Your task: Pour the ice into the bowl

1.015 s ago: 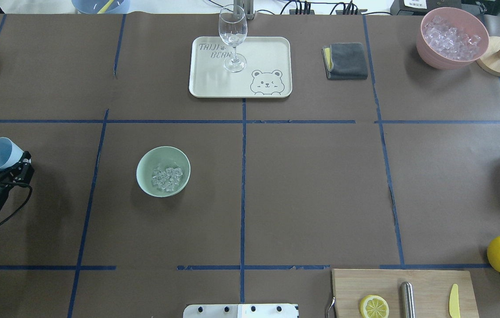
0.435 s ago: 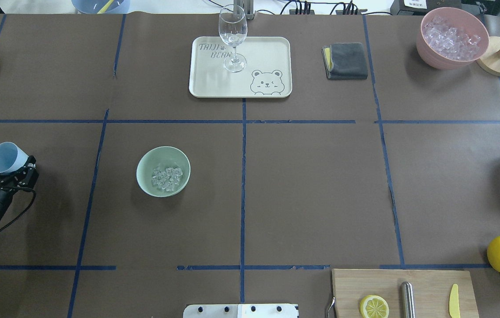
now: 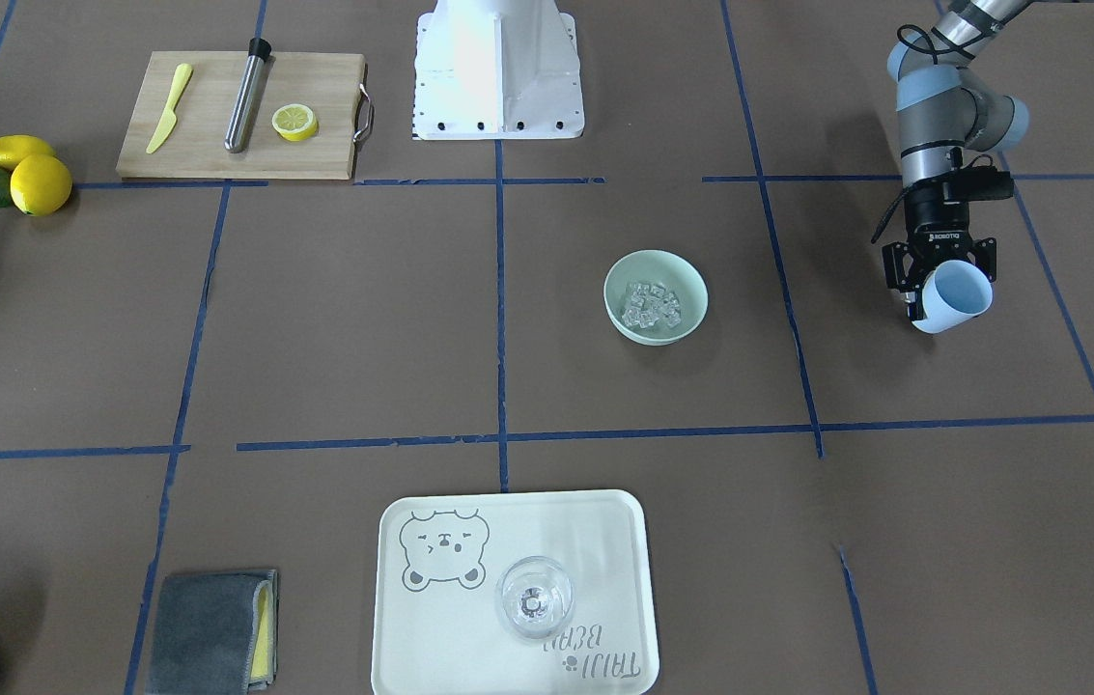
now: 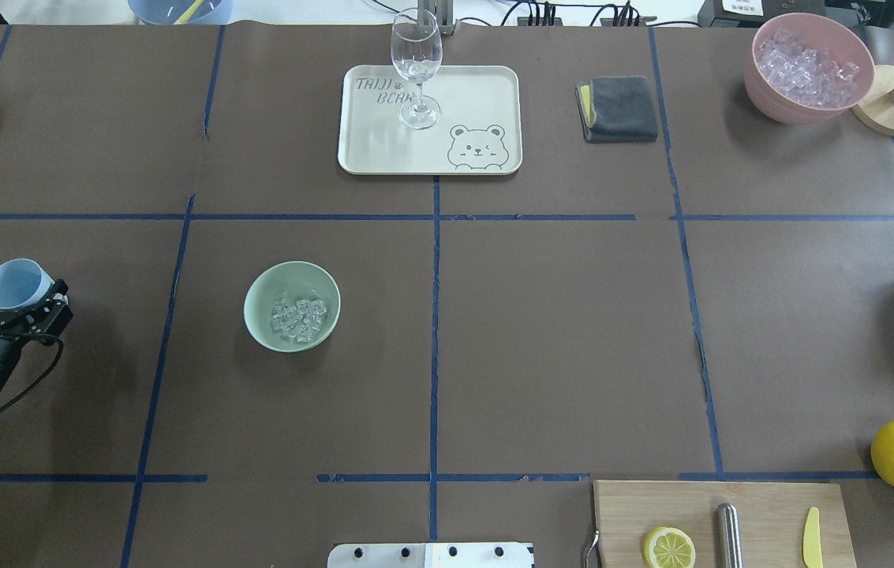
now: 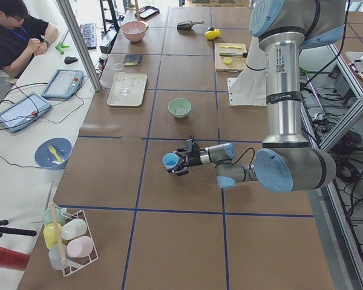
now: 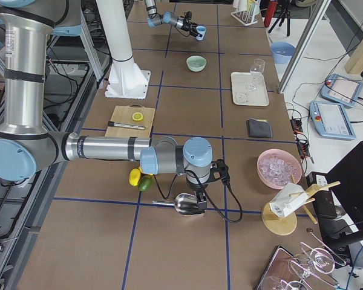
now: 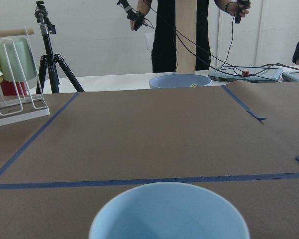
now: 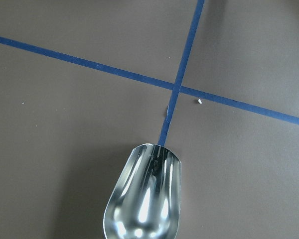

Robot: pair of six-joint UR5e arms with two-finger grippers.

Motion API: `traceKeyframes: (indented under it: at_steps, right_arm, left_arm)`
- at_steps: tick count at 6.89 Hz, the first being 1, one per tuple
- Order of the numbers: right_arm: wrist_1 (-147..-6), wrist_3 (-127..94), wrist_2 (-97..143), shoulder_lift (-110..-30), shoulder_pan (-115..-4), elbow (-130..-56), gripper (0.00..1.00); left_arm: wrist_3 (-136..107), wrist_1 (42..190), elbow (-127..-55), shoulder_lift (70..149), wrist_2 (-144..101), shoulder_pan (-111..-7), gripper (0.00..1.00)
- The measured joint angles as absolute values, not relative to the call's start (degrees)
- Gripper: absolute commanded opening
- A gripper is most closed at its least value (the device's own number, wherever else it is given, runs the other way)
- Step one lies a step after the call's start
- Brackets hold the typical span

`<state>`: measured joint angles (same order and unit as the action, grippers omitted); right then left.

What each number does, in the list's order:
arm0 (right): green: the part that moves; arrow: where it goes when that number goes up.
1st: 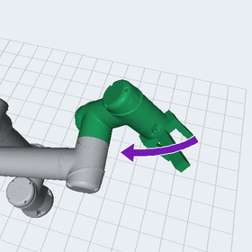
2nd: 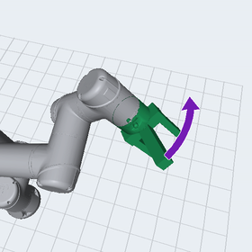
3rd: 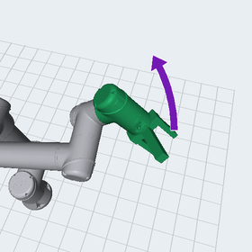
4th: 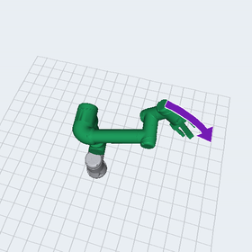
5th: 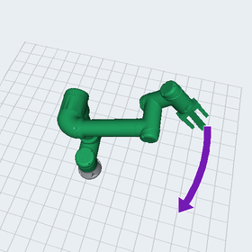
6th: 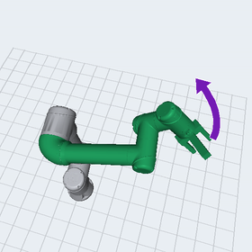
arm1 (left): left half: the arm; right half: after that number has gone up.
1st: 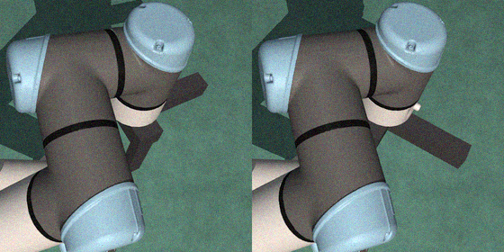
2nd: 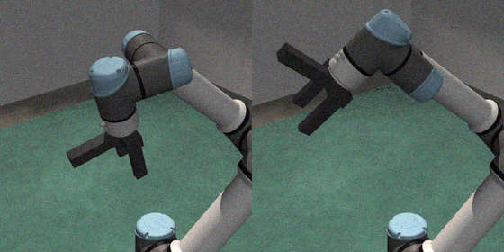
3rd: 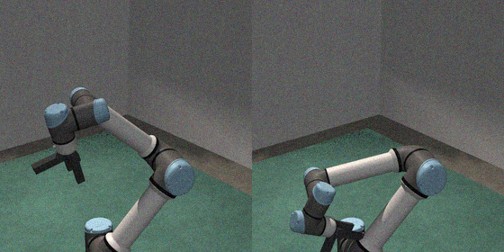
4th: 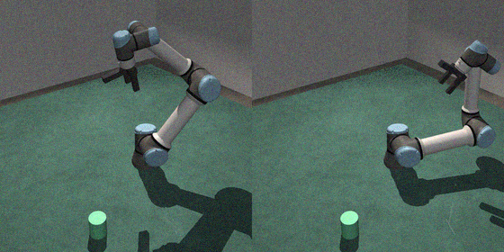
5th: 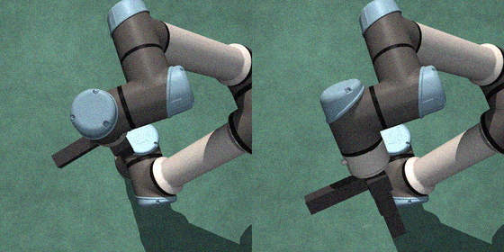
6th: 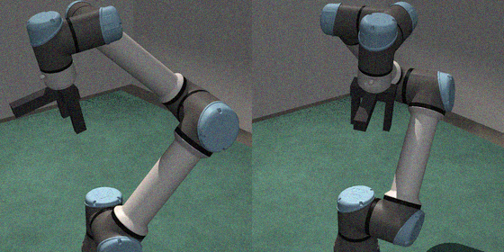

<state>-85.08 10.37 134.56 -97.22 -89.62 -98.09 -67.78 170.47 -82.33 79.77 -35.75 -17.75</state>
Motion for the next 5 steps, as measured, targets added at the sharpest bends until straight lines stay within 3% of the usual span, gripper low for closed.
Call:
traceKeyframes:
  at_steps: [5]
  right_arm:
    - [-85.1,10.3,134.6,-96.9,-89.9,-98.1,1.0]
  left_arm:
    - [-53.0,181.5,-87.3,76.4,-39.9,-20.1,1.0]
